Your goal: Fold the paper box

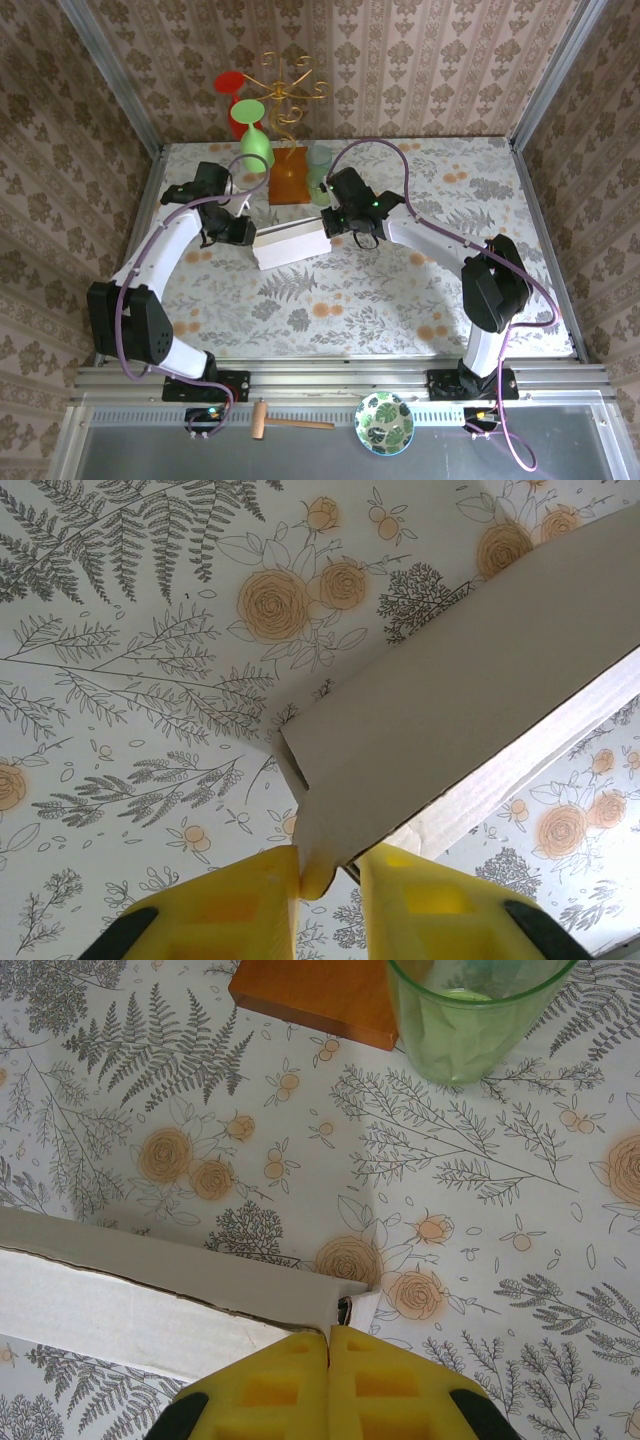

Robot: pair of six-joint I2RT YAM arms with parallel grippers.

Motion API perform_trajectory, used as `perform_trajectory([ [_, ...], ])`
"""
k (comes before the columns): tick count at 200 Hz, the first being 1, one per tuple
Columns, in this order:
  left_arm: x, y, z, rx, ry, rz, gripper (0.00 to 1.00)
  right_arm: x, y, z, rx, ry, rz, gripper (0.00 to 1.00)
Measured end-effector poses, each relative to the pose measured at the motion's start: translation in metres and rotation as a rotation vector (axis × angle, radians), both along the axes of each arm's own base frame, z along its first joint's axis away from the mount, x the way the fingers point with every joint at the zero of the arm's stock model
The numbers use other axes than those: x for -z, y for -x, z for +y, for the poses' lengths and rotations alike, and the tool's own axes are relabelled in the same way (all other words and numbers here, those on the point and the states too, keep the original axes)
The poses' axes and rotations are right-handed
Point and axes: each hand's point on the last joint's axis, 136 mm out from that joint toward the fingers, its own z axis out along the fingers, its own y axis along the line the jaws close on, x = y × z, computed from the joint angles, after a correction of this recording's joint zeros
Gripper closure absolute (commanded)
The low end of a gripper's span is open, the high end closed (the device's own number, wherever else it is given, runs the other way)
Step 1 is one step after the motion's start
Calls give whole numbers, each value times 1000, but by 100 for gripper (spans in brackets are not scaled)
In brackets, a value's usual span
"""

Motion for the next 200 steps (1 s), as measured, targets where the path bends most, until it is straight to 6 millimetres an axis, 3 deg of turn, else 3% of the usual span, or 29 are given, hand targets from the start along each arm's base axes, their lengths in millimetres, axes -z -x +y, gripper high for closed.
perform_trajectory([
  [25, 1, 1, -4, 10, -2, 2, 81, 0, 0, 0, 0, 0, 0, 100],
  [92, 1, -2, -2, -15, -12, 4, 97, 0, -1, 0, 2, 0, 1, 100],
  [200, -3, 6, -9, -92, 40, 116, 100, 0, -4, -3, 14, 8, 6, 100],
])
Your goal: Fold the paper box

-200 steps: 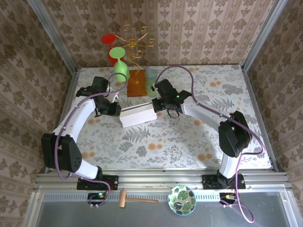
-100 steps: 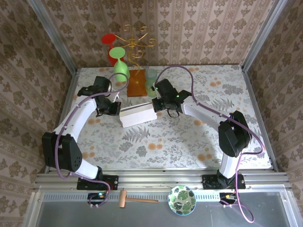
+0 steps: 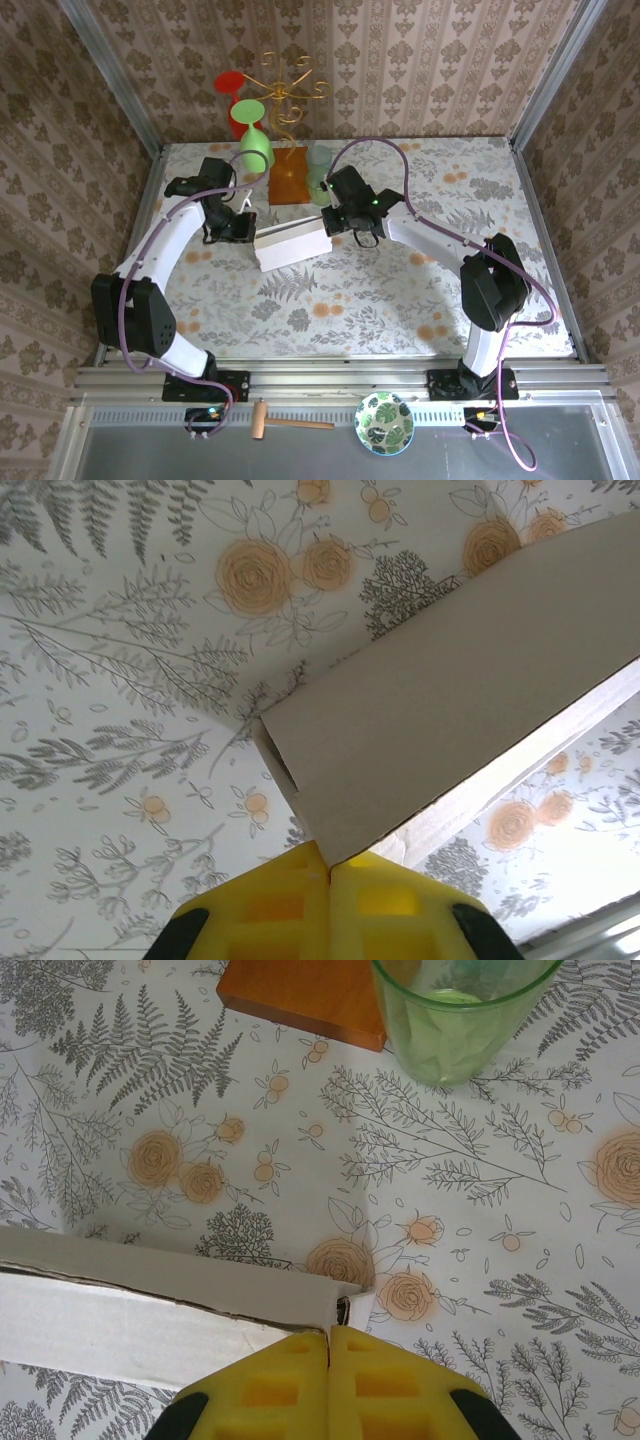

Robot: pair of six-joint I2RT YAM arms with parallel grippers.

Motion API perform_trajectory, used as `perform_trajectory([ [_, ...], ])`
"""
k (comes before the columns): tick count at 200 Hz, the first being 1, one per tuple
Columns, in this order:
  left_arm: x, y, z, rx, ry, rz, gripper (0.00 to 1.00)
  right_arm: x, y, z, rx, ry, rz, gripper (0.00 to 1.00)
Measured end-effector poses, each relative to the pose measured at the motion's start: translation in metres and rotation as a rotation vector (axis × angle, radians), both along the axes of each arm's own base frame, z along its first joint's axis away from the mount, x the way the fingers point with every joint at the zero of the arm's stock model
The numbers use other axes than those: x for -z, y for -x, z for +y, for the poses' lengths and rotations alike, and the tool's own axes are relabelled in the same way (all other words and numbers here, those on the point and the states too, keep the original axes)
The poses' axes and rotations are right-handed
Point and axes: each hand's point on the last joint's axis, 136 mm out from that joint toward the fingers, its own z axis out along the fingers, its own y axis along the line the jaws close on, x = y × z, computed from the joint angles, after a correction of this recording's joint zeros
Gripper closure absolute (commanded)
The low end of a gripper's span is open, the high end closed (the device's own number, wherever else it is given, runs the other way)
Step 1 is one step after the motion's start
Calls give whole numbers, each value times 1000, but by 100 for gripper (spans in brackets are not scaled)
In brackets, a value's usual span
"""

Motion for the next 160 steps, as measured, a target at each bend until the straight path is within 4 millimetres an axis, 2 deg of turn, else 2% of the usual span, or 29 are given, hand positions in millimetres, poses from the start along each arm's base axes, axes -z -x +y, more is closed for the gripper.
perform_trajectory([
  [52, -1, 12, -7, -61, 61, 82, 100, 0, -1, -2, 19, 11, -8, 100],
  [160, 0, 19, -15, -134, 116, 165, 100, 1, -4, -5, 45, 25, -17, 100],
])
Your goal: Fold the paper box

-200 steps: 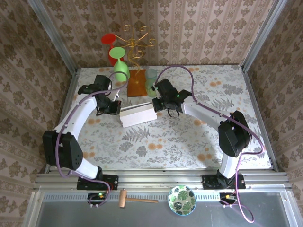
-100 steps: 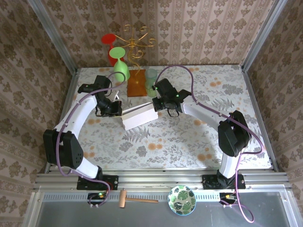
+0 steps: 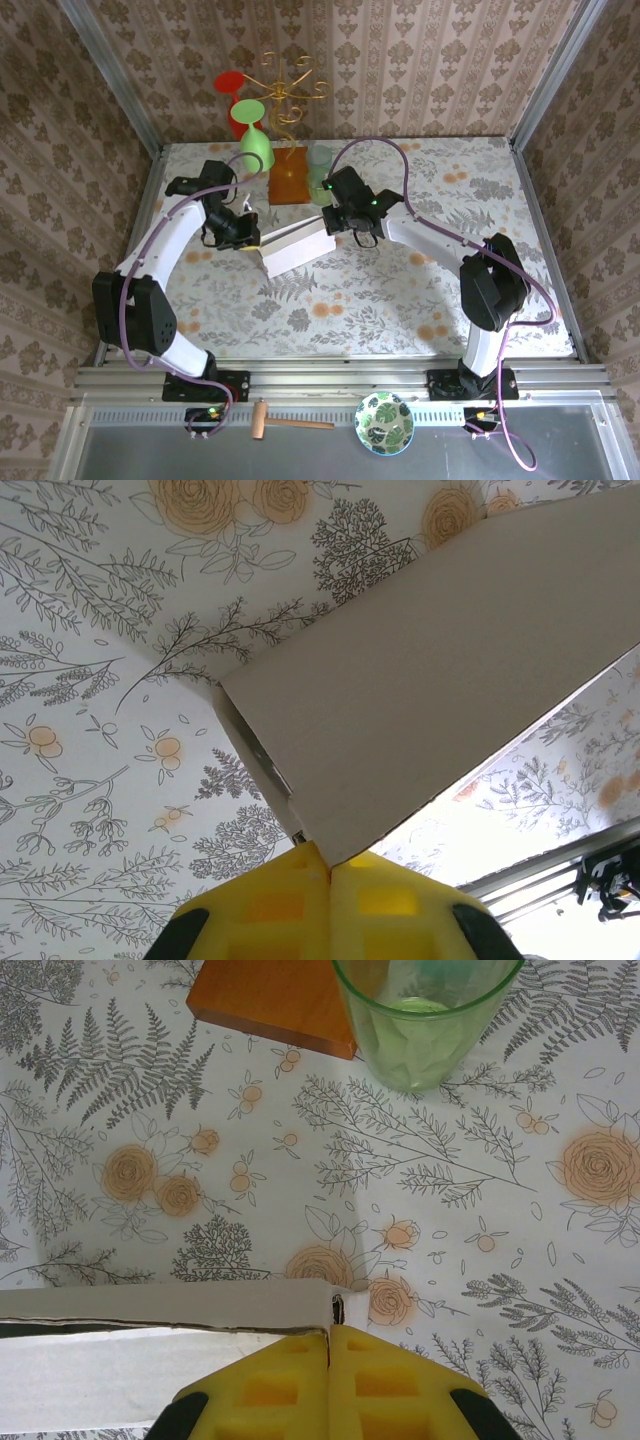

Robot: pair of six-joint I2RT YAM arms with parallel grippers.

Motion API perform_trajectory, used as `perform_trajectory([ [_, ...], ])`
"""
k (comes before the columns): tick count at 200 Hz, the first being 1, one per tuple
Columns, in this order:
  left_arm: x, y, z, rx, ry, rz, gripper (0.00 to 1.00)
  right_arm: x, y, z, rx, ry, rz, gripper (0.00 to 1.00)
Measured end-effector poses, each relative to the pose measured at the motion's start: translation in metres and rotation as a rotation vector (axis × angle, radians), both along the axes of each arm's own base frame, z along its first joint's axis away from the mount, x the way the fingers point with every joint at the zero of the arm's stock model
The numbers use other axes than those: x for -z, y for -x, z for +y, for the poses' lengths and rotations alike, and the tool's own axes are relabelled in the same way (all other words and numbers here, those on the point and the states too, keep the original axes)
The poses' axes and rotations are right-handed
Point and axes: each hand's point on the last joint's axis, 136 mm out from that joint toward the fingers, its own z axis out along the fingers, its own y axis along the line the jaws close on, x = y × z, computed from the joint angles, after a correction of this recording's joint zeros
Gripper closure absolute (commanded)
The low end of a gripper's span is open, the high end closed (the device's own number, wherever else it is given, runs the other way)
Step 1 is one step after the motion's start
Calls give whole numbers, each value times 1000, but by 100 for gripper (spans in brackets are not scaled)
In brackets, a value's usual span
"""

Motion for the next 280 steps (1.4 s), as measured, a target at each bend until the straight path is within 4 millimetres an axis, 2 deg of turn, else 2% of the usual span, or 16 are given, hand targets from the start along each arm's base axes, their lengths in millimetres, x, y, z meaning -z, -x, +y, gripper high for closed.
perform_trajectory([
  [280, 7, -1, -7, -120, -14, -217, 100, 2, -3, -3, 9, 4, -67, 100],
])
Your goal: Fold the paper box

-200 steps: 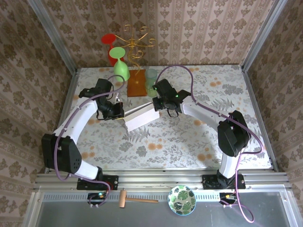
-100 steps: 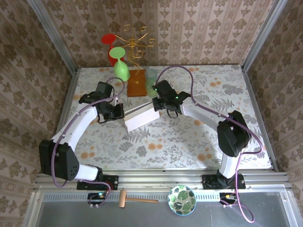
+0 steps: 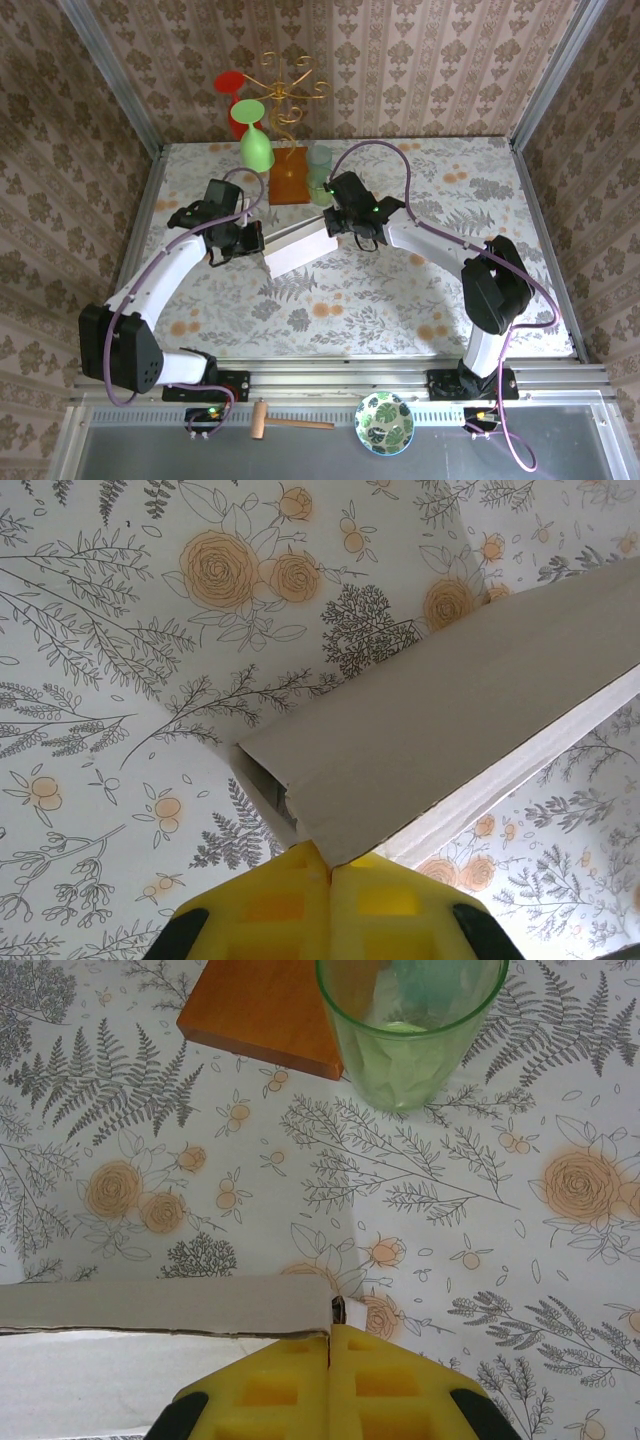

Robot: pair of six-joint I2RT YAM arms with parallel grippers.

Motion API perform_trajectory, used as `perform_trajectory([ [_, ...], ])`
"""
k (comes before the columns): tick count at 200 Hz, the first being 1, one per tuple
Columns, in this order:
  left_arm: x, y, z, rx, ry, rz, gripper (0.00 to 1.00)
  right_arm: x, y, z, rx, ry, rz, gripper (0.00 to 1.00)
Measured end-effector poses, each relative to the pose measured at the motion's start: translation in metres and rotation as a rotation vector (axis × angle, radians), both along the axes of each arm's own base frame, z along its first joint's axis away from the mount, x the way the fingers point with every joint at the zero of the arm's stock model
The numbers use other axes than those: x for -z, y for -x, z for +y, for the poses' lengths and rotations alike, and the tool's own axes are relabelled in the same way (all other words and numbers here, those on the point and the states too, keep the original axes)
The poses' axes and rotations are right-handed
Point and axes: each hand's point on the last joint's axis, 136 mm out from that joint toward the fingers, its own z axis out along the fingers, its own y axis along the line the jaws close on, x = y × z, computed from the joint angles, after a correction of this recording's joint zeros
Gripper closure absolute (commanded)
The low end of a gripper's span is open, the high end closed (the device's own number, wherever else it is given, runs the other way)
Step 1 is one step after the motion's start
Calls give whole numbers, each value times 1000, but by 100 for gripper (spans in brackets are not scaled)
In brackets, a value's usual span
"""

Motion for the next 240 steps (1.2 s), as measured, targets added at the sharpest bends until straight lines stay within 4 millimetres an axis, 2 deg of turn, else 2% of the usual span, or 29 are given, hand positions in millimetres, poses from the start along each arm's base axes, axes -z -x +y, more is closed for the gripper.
perform_trajectory([
  [88, 0, 3, -4, -42, 56, 29, 100, 0, 1, -2, 4, 3, -5, 100],
  [240, 1, 12, -5, 5, 145, 83, 100, 0, 4, -3, 0, 10, 14, 100],
])
